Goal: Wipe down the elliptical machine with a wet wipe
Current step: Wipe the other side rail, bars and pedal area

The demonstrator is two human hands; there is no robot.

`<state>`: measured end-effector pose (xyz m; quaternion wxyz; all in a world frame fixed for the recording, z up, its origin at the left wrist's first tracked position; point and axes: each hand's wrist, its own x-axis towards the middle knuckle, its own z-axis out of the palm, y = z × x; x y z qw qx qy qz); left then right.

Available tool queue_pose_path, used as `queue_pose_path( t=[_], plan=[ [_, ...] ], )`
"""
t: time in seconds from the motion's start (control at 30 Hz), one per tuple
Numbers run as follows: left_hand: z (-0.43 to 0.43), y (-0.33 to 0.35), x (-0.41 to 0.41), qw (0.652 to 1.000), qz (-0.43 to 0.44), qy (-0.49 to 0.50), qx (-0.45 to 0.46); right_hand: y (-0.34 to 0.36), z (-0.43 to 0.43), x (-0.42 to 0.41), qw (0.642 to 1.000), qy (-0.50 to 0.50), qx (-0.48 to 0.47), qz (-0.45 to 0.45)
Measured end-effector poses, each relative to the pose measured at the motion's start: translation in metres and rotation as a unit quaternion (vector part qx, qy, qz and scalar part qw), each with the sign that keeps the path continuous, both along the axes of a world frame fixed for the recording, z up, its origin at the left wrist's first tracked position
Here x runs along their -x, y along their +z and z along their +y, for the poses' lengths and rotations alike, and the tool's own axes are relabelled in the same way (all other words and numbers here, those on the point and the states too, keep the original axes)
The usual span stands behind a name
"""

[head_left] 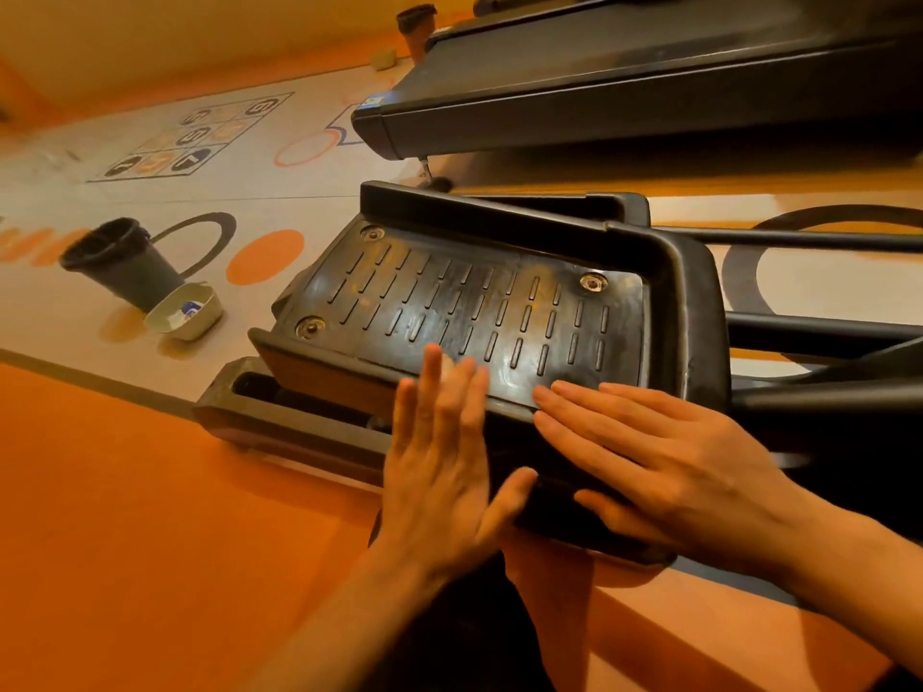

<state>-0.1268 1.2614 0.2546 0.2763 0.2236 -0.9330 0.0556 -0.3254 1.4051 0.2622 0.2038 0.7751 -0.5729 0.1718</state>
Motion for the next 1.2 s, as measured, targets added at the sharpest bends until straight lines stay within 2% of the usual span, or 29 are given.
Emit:
queue_pose_path(
  t=[0.07, 0.17, 0.23, 0.37, 0.43, 0.5, 0.57, 0.63, 0.73, 0.83, 0.97, 1.0, 1.1, 1.2],
  plan=[
    [0.024, -0.011, 0.015, 1.000, -0.009, -0.028, 0.010, 0.000, 0.002, 0.000, 1.000, -0.004, -0.010, -0.006],
    [0.006, -0.011, 0.009, 0.998, -0.001, -0.023, 0.058, 0.000, 0.004, 0.000, 1.000, -0.004, -0.025, -0.008],
    [-0.024, -0.004, -0.009, 0.997, 0.021, 0.015, 0.079, 0.000, 0.004, 0.000, 0.999, 0.000, -0.034, -0.009],
    [-0.077, 0.011, -0.041, 0.992, 0.070, 0.086, 0.058, 0.003, 0.005, -0.002, 0.999, 0.001, -0.037, -0.034],
    [-0.064, 0.009, -0.031, 0.991, 0.107, 0.073, 0.014, 0.005, 0.004, -0.003, 0.998, -0.001, -0.042, -0.044],
    [-0.030, -0.002, -0.006, 0.994, 0.105, 0.020, -0.017, 0.006, 0.004, -0.003, 0.998, -0.001, -0.049, -0.050],
    [0.004, -0.014, 0.012, 0.998, 0.063, -0.018, -0.006, 0.006, 0.005, -0.002, 0.997, -0.001, -0.058, -0.055],
    [0.003, -0.017, 0.014, 0.998, 0.042, -0.025, 0.028, 0.006, 0.007, -0.001, 0.996, 0.003, -0.064, -0.056],
    [-0.040, -0.006, -0.011, 0.995, 0.063, 0.031, 0.067, 0.006, 0.007, 0.000, 0.996, 0.008, -0.064, -0.061],
    [-0.090, 0.011, -0.045, 0.987, 0.096, 0.112, 0.061, 0.006, 0.007, -0.001, 0.996, 0.009, -0.059, -0.071],
    [-0.087, 0.013, -0.037, 0.982, 0.147, 0.122, 0.001, 0.008, 0.006, -0.003, 0.994, 0.014, -0.051, -0.090],
    [-0.069, 0.008, -0.025, 0.985, 0.144, 0.097, -0.018, 0.008, 0.006, -0.003, 0.994, 0.013, -0.049, -0.092],
    [-0.007, -0.014, 0.003, 0.999, 0.051, -0.002, -0.004, 0.007, 0.008, -0.002, 0.994, 0.012, -0.054, -0.093],
    [-0.016, -0.011, 0.000, 0.998, 0.017, -0.009, 0.052, 0.006, 0.011, -0.002, 0.994, 0.007, -0.058, -0.089]
  ],
)
